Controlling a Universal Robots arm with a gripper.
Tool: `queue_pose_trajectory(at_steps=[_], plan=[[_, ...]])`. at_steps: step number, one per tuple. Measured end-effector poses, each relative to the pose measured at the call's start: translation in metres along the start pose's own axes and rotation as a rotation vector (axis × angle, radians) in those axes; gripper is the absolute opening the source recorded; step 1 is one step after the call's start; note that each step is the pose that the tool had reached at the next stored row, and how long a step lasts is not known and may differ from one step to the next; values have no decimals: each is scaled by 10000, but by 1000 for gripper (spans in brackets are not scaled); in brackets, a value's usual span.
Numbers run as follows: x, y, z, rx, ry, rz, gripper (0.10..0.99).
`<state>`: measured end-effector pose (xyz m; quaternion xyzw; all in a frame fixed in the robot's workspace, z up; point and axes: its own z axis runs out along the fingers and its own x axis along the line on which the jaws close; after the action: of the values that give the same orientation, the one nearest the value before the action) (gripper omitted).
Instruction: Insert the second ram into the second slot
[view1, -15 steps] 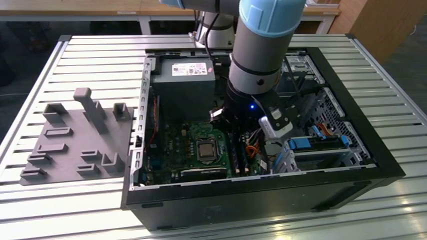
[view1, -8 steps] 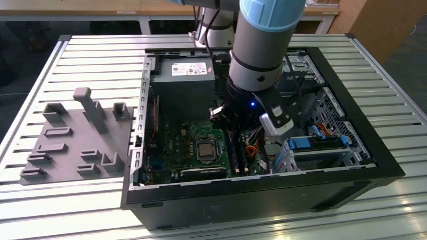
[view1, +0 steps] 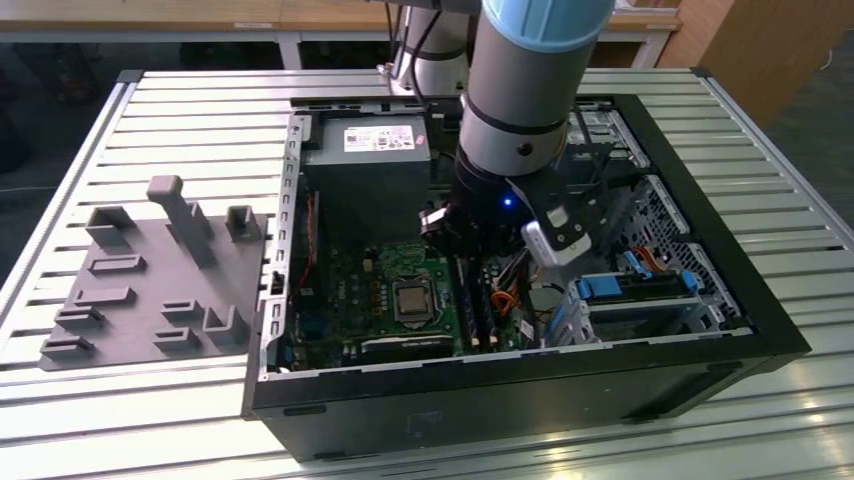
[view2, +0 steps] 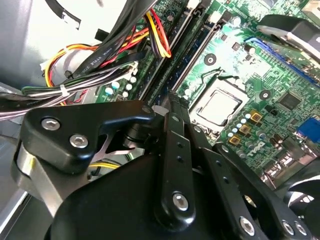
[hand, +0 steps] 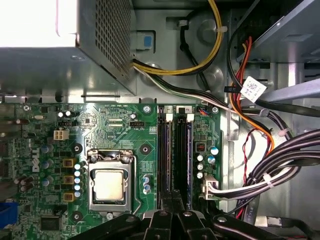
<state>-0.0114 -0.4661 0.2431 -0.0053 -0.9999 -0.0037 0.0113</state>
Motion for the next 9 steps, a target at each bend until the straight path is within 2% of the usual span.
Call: queue_pose_trajectory(at_steps=[9], plan=[[1,0,-26,-1,0,0,106]])
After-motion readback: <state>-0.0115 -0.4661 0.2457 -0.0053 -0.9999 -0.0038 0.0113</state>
